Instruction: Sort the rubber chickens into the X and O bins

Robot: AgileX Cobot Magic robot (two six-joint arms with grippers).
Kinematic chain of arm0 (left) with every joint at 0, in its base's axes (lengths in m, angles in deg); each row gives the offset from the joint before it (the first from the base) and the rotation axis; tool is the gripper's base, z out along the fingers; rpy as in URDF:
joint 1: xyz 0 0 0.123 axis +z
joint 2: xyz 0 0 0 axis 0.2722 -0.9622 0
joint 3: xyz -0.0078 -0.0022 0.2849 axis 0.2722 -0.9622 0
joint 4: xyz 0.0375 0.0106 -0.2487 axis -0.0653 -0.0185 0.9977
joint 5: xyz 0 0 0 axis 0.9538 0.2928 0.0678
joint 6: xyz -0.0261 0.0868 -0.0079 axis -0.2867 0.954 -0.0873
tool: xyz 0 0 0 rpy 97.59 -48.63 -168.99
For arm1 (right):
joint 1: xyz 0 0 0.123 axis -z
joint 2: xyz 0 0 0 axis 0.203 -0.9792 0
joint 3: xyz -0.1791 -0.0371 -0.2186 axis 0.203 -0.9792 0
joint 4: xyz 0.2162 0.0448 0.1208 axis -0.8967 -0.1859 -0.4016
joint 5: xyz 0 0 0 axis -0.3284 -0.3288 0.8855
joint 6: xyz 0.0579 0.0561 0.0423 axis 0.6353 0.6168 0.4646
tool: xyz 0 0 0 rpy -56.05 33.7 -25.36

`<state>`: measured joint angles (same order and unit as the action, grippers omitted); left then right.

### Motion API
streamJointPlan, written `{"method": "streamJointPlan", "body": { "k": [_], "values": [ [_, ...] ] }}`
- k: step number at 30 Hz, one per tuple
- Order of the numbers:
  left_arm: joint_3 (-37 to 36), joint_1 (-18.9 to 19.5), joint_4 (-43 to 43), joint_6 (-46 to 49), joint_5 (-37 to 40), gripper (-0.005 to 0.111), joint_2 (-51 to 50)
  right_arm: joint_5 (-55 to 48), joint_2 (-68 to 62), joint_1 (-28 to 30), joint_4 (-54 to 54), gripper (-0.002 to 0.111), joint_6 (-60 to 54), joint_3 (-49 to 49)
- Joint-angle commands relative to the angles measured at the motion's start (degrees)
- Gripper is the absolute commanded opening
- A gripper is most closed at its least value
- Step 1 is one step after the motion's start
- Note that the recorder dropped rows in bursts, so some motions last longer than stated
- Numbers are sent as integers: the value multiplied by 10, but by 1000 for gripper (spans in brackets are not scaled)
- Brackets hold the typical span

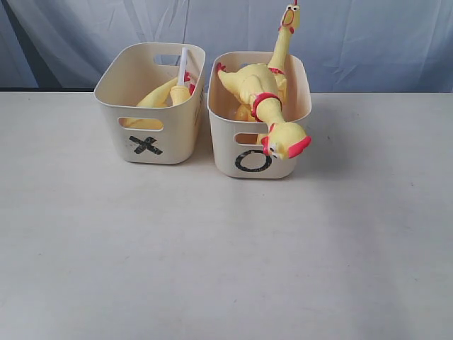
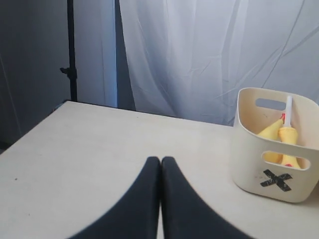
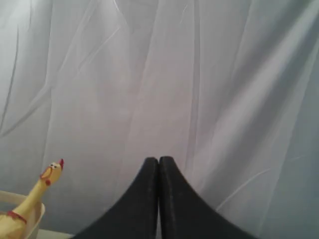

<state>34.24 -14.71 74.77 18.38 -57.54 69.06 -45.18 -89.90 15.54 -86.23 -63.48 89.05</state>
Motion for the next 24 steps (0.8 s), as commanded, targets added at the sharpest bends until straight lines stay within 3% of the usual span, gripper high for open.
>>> {"method": "streamJointPlan", "body": {
  "k": [1,12,24],
  "values": [
    [-45,0,53,0,-6,0,32,43,41,3,-15,0,-4,-112],
    [-119,0,60,0,-6,0,101,56,79,3,-26,0,-4,-325],
    [-186,0,78,-1,-17,0,115,59,121,3,-26,0,-4,-431]
  ]
}}
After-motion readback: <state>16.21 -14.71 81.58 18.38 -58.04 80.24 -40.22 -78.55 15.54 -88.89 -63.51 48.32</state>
